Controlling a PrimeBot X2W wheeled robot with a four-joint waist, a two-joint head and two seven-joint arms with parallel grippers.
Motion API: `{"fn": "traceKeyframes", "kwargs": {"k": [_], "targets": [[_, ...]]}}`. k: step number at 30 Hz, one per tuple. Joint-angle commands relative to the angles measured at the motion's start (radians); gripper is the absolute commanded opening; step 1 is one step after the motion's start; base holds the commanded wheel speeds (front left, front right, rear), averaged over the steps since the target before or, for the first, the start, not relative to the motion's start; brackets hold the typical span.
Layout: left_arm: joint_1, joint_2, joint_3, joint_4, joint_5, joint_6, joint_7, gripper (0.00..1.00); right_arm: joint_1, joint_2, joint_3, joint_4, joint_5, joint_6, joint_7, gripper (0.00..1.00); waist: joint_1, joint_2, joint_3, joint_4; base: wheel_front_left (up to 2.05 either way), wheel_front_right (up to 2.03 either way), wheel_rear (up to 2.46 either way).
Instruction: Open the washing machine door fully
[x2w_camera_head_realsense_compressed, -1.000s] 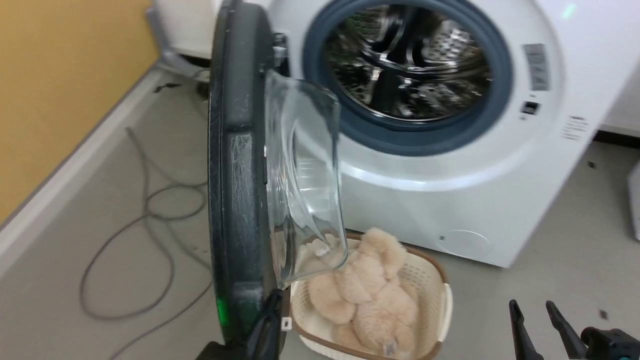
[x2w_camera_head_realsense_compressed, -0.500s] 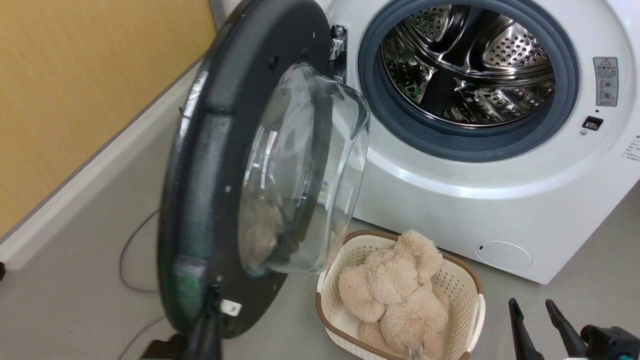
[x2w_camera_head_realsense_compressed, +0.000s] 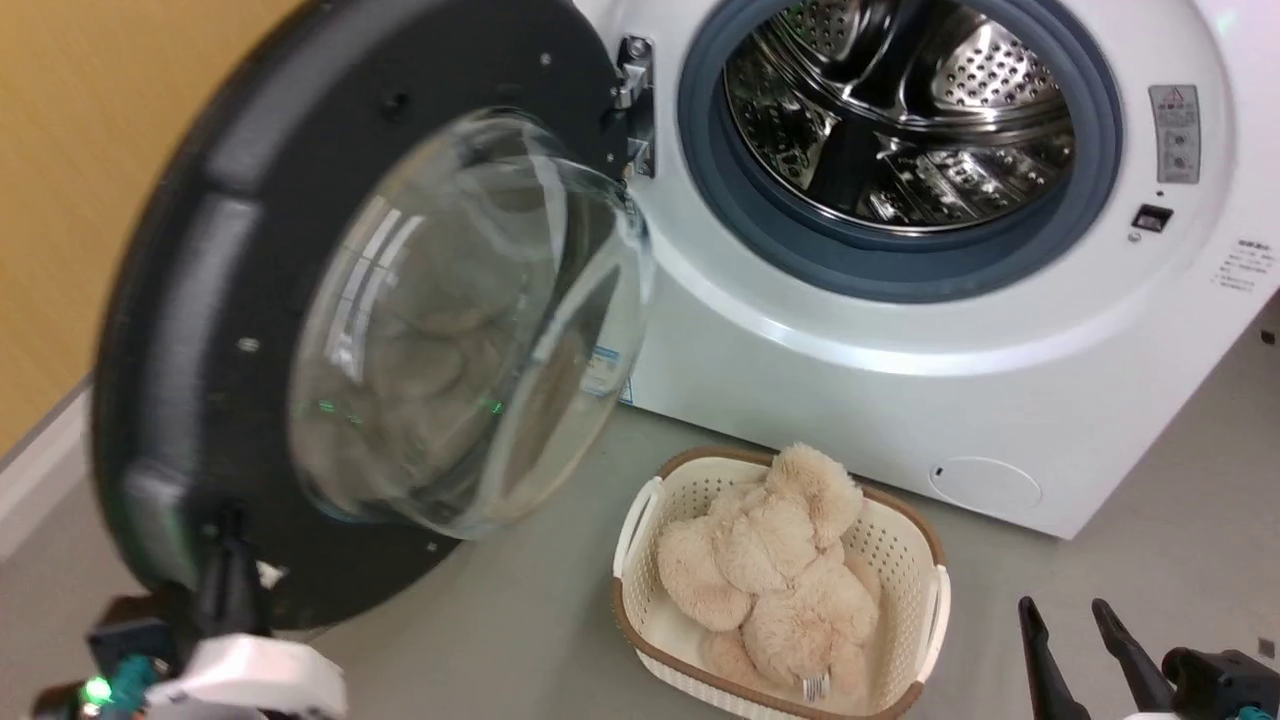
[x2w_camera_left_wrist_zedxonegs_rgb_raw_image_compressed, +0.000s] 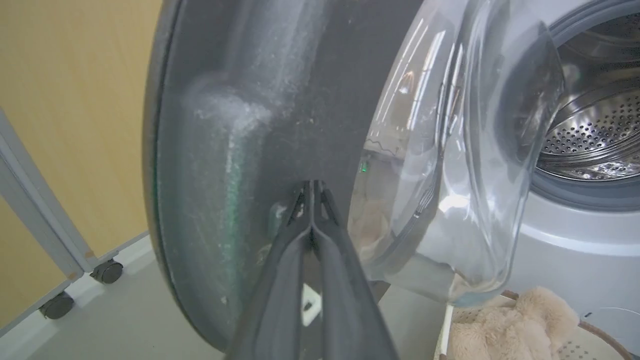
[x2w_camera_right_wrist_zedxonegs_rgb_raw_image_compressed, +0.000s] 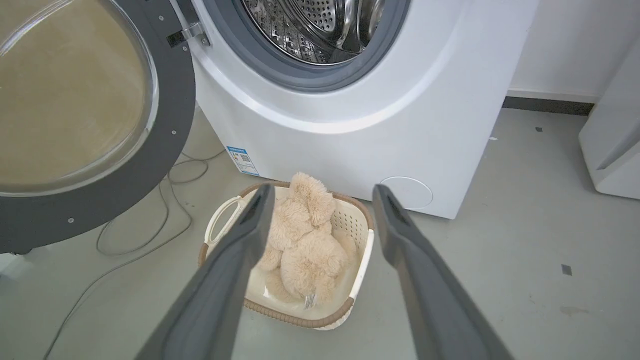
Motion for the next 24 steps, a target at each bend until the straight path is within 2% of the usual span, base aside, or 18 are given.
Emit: {"fn": "traceKeyframes", "kwargs": {"k": [1,10,14,19,24], "targets": [[-0.027,0.013,0.021,0.026,-0.011,-0.005,-0.010,0.00,-0.004,0.002,-0.003,-0.005,0.002,0.001,0.000,1.00,0.0000,0.0000,0.006,-0.005,0.00,0.00,0.00],[-0.177,0.061,0.132,0.276,-0.063,-0.079,-0.053,0.00,-0.018,0.002,-0.007,-0.006,-0.003,0.001,0.005,1.00,0.0000,0.0000,0.026,-0.027,0.00,0.00,0.00],[-0.215,0.065,0.178,0.334,-0.049,-0.103,-0.055,0.00,-0.021,0.002,-0.006,-0.004,-0.003,0.001,0.003,1.00,0.0000,0.0000,0.027,-0.036,0.00,0.00,0.00],[-0.202,0.038,0.229,0.336,-0.006,-0.121,-0.056,0.00,-0.020,0.002,-0.004,0.001,-0.003,0.001,-0.001,1.00,0.0000,0.0000,0.020,-0.049,0.00,0.00,0.00],[-0.116,-0.024,0.259,0.275,0.030,-0.123,-0.056,0.00,-0.015,0.002,0.002,0.012,0.004,0.001,-0.013,1.00,0.0000,0.0000,-0.002,-0.063,0.00,0.00,0.00]]}}
